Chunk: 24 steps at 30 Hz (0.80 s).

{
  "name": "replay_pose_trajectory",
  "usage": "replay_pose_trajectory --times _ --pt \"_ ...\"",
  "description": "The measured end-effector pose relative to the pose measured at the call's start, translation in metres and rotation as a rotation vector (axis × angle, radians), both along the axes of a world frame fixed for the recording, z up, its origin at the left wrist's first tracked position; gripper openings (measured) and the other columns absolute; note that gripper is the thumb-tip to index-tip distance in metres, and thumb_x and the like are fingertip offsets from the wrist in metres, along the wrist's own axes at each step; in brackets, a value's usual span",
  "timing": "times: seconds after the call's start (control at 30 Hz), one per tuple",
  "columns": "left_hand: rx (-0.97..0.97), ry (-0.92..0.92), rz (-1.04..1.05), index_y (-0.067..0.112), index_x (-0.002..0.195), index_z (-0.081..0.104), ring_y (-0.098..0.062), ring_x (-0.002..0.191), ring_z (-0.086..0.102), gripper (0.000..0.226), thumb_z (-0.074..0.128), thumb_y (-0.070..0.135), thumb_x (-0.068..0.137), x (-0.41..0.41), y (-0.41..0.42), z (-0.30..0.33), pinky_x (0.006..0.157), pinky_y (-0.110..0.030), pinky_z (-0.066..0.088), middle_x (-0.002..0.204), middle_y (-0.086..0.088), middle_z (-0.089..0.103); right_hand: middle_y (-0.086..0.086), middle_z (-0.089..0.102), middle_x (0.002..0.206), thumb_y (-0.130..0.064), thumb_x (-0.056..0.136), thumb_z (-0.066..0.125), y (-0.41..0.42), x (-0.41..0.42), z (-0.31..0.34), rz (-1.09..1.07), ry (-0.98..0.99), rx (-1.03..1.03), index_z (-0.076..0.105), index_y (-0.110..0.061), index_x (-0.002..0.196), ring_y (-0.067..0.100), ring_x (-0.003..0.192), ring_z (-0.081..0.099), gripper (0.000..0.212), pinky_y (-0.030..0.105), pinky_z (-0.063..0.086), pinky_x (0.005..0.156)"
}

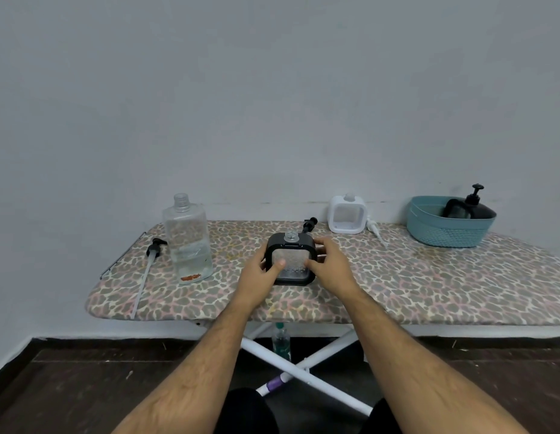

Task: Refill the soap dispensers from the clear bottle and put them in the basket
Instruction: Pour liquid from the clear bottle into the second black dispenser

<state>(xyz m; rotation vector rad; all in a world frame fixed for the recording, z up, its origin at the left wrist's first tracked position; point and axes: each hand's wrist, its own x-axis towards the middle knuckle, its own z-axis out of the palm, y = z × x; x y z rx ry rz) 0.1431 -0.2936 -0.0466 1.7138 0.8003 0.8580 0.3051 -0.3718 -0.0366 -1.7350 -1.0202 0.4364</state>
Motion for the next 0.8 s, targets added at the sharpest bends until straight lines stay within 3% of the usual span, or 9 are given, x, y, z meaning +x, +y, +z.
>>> replay_pose_trajectory --times 0.13,0.3,0.37,0.43,0.5,0.63,0.7,0.8 --pt "-0.005 0.028 -0.018 0.035 0.145 0.042 -0.013 0.123 0.056 0.058 0.066 0.025 0.093 0.000 0.005 -0.004 0.104 -0.040 0.048 0.128 0.012 0.059 -0.002 0.057 0.122 -0.010 0.083 0.078 0.004 0.002 0.001 0.034 0.013 -0.035 0.045 -0.018 0.133 0.012 0.102 0.058 0.060 0.016 0.048 0.070" --pt "-0.010 0.050 -0.006 0.025 0.155 0.026 -0.018 0.139 0.041 0.075 0.067 0.029 0.093 -0.004 0.004 -0.005 0.111 -0.039 0.040 0.148 0.003 0.045 -0.004 0.053 0.127 -0.010 0.079 0.082 0.011 -0.003 -0.001 0.110 0.027 -0.024 0.029 -0.017 0.149 0.015 0.110 0.057 0.088 0.032 0.053 0.093" --pt "0.016 0.047 0.071 0.022 0.155 0.024 -0.017 0.140 0.039 0.076 0.066 0.031 0.093 -0.010 0.001 -0.003 0.106 -0.033 0.041 0.155 0.000 0.038 -0.005 0.053 0.128 -0.009 0.078 0.083 0.012 -0.005 -0.004 0.118 0.039 -0.021 0.025 -0.018 0.152 0.015 0.111 0.057 0.095 0.035 0.051 0.098" --pt "0.066 0.017 0.171 0.020 0.152 0.033 -0.013 0.133 0.046 0.067 0.065 0.028 0.094 -0.020 -0.004 0.000 0.100 -0.028 0.044 0.150 0.002 0.044 -0.005 0.055 0.130 -0.009 0.078 0.083 0.012 -0.005 -0.011 0.124 0.057 -0.016 0.024 -0.019 0.154 0.013 0.114 0.057 0.097 0.038 0.050 0.103" --pt "0.114 -0.027 0.298 0.021 0.144 0.046 -0.009 0.122 0.054 0.054 0.065 0.028 0.094 -0.035 -0.007 0.003 0.100 -0.032 0.049 0.139 0.003 0.055 -0.008 0.056 0.124 -0.011 0.079 0.083 0.011 -0.005 -0.018 0.128 0.075 -0.007 0.027 -0.019 0.153 0.014 0.113 0.058 0.093 0.039 0.049 0.105" --pt "0.240 -0.107 0.629 0.020 0.115 0.062 -0.007 0.093 0.061 0.029 0.070 0.032 0.089 -0.074 -0.002 0.007 0.087 -0.038 0.056 0.105 0.004 0.065 -0.002 0.058 0.130 -0.020 0.080 0.083 0.011 -0.003 -0.030 0.103 0.092 0.006 0.029 -0.023 0.152 0.021 0.119 0.060 0.089 0.044 0.048 0.105" --pt "0.272 -0.114 0.751 0.020 0.109 0.059 -0.013 0.090 0.059 0.033 0.075 0.035 0.085 -0.093 0.008 0.011 0.084 -0.041 0.056 0.101 0.002 0.062 0.001 0.058 0.133 -0.022 0.080 0.083 0.011 -0.003 -0.034 0.080 0.082 0.004 0.028 -0.021 0.152 0.021 0.118 0.059 0.090 0.044 0.048 0.105" --pt "0.232 -0.098 0.797 0.019 0.122 0.052 -0.016 0.099 0.055 0.062 0.083 0.043 0.074 -0.115 0.035 0.015 0.085 -0.034 0.051 0.113 -0.001 0.056 0.003 0.060 0.133 -0.019 0.080 0.083 0.011 -0.006 -0.037 0.049 0.046 0.008 0.030 -0.019 0.152 0.017 0.109 0.059 0.089 0.041 0.050 0.100"
